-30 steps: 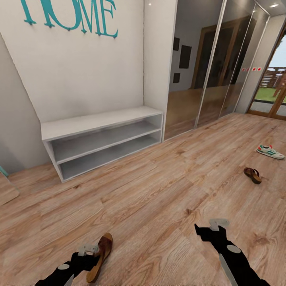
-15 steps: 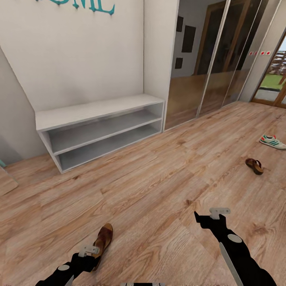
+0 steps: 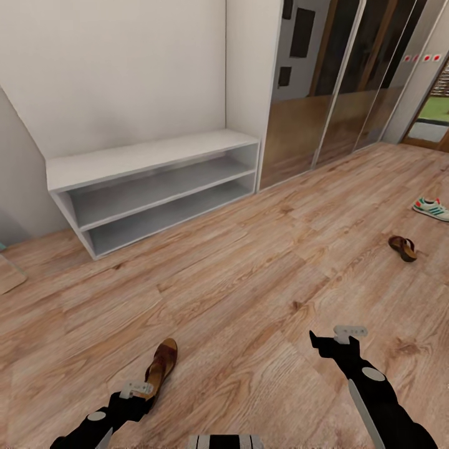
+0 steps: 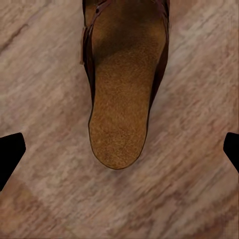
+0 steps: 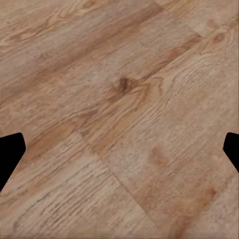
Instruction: Pick up the two gym shoes and the two sandals from the corridor floor and place them onto the hallstand (shoe rack) in the corridor, making sure they are on the rack and not on the floor. Arrange them so the two gym shoes are next to each other and the two sandals are next to each other.
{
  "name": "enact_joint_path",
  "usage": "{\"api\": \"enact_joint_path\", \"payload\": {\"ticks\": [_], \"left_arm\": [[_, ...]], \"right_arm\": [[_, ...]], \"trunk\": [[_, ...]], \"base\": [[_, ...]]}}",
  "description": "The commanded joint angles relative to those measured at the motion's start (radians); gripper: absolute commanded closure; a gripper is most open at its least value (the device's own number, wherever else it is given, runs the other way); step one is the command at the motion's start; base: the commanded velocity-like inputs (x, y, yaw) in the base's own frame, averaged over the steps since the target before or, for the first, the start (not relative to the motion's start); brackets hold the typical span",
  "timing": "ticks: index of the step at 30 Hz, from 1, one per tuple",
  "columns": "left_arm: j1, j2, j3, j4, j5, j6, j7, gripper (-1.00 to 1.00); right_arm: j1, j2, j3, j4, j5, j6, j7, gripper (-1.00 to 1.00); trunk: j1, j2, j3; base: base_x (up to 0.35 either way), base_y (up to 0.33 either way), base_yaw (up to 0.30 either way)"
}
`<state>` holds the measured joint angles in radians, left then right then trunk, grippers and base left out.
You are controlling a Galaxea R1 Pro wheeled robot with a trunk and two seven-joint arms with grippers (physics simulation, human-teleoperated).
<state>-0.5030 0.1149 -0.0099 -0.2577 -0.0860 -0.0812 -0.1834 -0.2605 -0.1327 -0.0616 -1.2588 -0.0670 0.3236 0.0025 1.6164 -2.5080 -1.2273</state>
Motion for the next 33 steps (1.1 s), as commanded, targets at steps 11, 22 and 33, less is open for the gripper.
{"api": "enact_joint_path", "payload": {"ticks": [11, 22, 33], "left_arm": [[0.001, 0.002, -0.002, -0.022, -0.008, -0.005, -0.001, -1.0], [0.001, 0.002, -0.002, -0.023, -0.008, -0.005, -0.001, -1.0], [0.002, 0.002, -0.002, -0.023, -0.008, -0.016, -0.001, -1.0]], "right_arm": [[0.0, 0.003, 0.001, -0.002, -0.007, 0.006, 0.001, -1.0], [0.0, 0.004, 0.002, 0.002, -0.007, 0.006, 0.001, -1.0], [0.0, 0.005, 0.002, 0.002, -0.006, 0.006, 0.001, -1.0]], "trunk": [[0.005, -0.003, -0.044], [0.01, -0.005, -0.086], [0.015, -0.008, -0.129]], "base": [[0.0, 0.0, 0.0], [0.0, 0.0, 0.0], [0.0, 0.0, 0.0]]}}
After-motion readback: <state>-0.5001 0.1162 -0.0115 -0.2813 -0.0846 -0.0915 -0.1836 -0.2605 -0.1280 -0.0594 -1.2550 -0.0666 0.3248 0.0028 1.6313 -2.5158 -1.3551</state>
